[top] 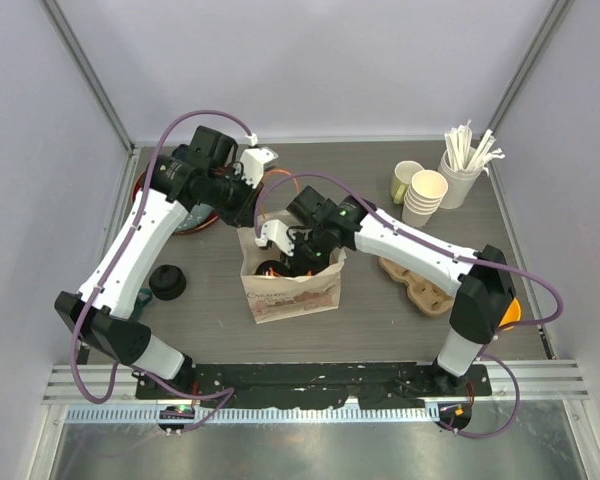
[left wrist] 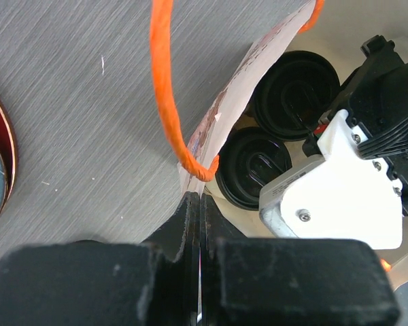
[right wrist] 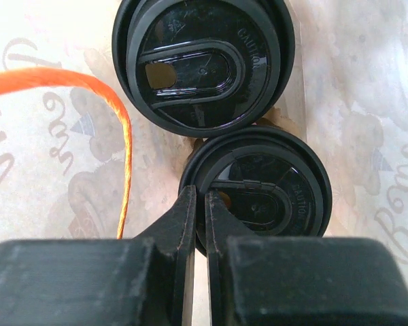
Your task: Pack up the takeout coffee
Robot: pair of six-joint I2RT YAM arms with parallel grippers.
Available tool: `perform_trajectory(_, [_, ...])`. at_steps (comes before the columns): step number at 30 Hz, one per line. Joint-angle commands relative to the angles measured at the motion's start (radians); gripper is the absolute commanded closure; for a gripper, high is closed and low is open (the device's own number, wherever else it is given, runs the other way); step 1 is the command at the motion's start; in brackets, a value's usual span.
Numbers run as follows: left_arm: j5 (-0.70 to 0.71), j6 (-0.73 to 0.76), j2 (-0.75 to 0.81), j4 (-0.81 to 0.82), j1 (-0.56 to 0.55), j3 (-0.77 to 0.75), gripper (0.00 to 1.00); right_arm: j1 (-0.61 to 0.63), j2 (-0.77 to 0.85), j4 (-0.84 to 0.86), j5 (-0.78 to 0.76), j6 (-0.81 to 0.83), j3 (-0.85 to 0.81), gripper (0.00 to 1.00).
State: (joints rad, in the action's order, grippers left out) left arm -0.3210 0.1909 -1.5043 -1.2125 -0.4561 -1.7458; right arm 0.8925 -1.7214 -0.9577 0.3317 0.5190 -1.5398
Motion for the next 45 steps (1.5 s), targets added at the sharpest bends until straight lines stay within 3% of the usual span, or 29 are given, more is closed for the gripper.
perform_trajectory(1, [0.003,0.008,0.018,0.03,-0.003,0.008,1.0,-0.003,-0.001,0.085,-0.005,0.007,0.067,0.99])
perform_trajectory(22, [0.022,0.016,0.024,0.025,-0.003,0.003,1.0,-0.004,0.04,0.251,0.007,-0.024,0.196,0.98])
perform_trajectory(25, [0.026,0.018,0.024,0.022,-0.001,0.003,1.0,-0.006,0.046,0.247,0.003,-0.022,0.196,0.88])
perform_trajectory(26, [0.028,0.018,0.024,0.022,-0.003,0.0,1.0,-0.006,0.049,0.244,-0.006,-0.022,0.195,0.79])
perform_trajectory(29, [0.033,0.019,0.024,0.021,-0.003,-0.003,1.0,-0.007,0.069,0.231,-0.022,-0.02,0.184,0.65])
perform_trajectory(34, [0.039,0.024,0.023,0.019,-0.003,-0.006,1.0,-0.006,0.106,0.228,-0.042,-0.024,0.175,0.53])
perform_trajectory(42, [0.06,0.027,0.023,0.015,-0.001,-0.008,1.0,-0.006,0.163,0.249,-0.045,-0.019,0.158,0.41])
perform_trajectory(45, [0.063,0.028,0.024,0.013,-0.003,-0.011,1.0,-0.009,0.183,0.251,-0.037,-0.017,0.149,0.28])
